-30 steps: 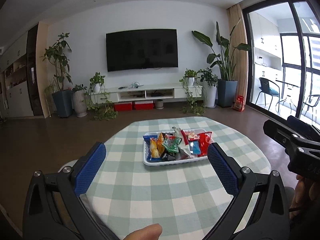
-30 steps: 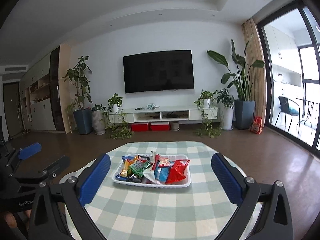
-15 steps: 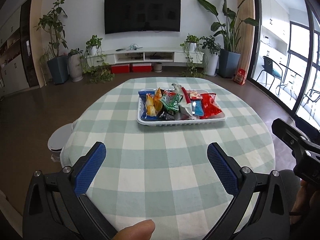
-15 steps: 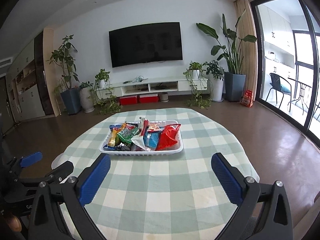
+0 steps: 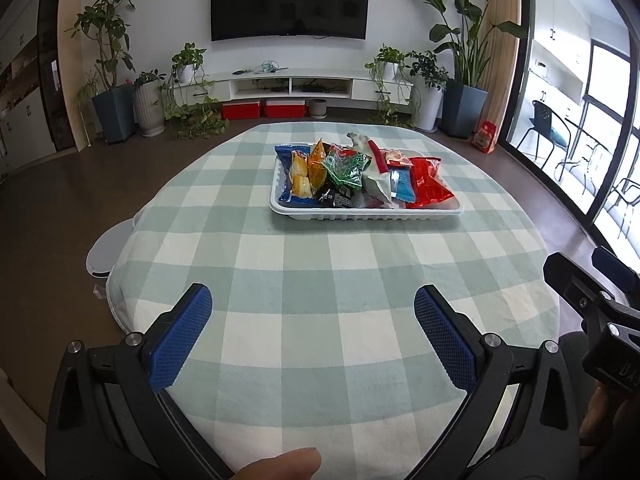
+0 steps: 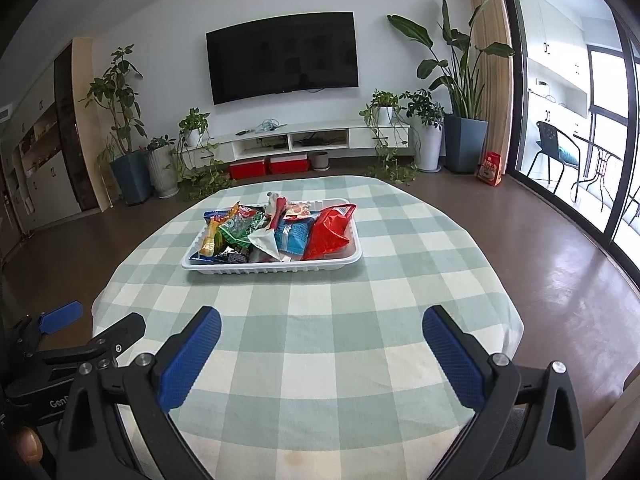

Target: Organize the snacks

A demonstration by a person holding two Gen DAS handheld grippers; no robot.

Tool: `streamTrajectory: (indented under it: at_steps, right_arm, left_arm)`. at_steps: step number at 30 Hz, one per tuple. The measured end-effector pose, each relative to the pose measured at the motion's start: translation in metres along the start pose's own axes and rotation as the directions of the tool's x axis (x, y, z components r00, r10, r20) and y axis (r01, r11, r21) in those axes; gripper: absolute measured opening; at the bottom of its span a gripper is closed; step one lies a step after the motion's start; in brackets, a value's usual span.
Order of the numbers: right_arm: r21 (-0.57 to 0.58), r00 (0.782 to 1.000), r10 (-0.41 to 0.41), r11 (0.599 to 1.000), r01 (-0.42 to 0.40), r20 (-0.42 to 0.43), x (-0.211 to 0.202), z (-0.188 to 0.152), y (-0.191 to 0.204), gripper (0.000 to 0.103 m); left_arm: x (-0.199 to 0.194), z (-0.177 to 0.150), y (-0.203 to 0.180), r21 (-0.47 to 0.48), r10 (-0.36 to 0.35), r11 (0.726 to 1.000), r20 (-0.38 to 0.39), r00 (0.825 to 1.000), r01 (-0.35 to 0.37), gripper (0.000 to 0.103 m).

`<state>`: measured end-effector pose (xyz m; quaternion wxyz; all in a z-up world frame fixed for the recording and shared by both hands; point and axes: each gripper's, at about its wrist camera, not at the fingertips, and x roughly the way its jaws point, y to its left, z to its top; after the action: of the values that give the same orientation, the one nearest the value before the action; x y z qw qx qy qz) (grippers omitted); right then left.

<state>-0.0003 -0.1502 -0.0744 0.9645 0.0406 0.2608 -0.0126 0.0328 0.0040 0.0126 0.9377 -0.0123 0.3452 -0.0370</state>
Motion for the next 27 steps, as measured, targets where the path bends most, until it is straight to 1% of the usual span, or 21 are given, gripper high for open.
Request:
streamTrajectory:
  at_steps: [12,27]
  right_arm:
    - [-0.011,1.0,-0.002,1.0,0.001,-0.017,0.0011,-0.0026,0.0046,0.103]
    - [-0.014,1.0,-0.002,1.0,0.002,-0.018,0.0001,-0.0025,0.0051,0.103]
  left_arm:
    - [0.0019,-0.0034,0.0027,-0.007,-0.004,1.0,-0.005,1.0,0.004,0.103]
    - [0.0009,-0.0042,0.0038,-0.007,-0.004,1.0,-0.005,1.0,0.004,0.103]
